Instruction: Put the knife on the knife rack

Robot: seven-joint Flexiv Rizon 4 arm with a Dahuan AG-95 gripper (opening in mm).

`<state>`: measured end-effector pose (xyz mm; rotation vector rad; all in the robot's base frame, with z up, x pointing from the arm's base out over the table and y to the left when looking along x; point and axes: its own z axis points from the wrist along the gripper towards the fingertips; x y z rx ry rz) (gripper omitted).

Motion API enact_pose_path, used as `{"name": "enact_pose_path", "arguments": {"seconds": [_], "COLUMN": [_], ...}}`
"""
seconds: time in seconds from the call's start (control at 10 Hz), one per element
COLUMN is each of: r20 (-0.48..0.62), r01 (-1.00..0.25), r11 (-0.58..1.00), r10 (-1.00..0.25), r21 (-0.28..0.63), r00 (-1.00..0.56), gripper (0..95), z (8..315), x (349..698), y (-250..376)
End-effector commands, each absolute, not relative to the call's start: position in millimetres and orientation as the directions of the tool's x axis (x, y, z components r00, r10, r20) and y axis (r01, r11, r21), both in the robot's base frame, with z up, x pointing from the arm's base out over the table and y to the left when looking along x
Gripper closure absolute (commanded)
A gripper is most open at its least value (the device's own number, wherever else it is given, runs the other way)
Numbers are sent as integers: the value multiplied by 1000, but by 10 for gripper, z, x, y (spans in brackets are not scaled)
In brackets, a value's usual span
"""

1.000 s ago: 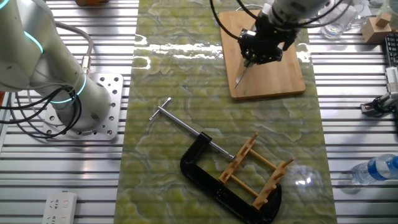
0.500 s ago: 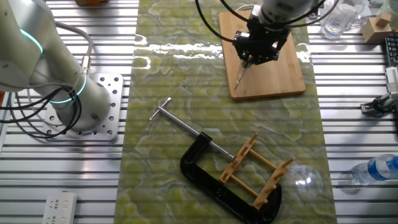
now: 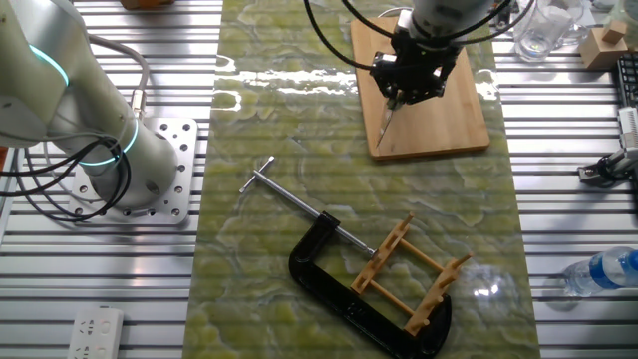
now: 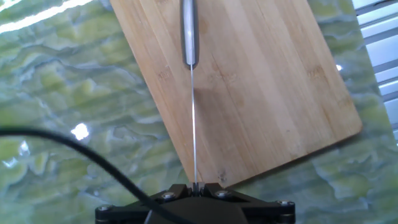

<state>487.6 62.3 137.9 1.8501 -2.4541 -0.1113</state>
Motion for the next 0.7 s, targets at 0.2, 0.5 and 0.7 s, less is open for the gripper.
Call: {"name": "enact_pose_path", "arguments": {"seconds": [0.2,0.5,0.7], "r20": [-11,-20,-31], "r01": [-961,-964,-967], "r11": [263,255,249], "r10": [-964,-966,-967], "r21": [85,70,61], "r00": [-265,-257,-251], "gripper": [950,950,950], "z": [1334,1302,1265], "x": [4881,4870,4860], "y": [609,579,556]}}
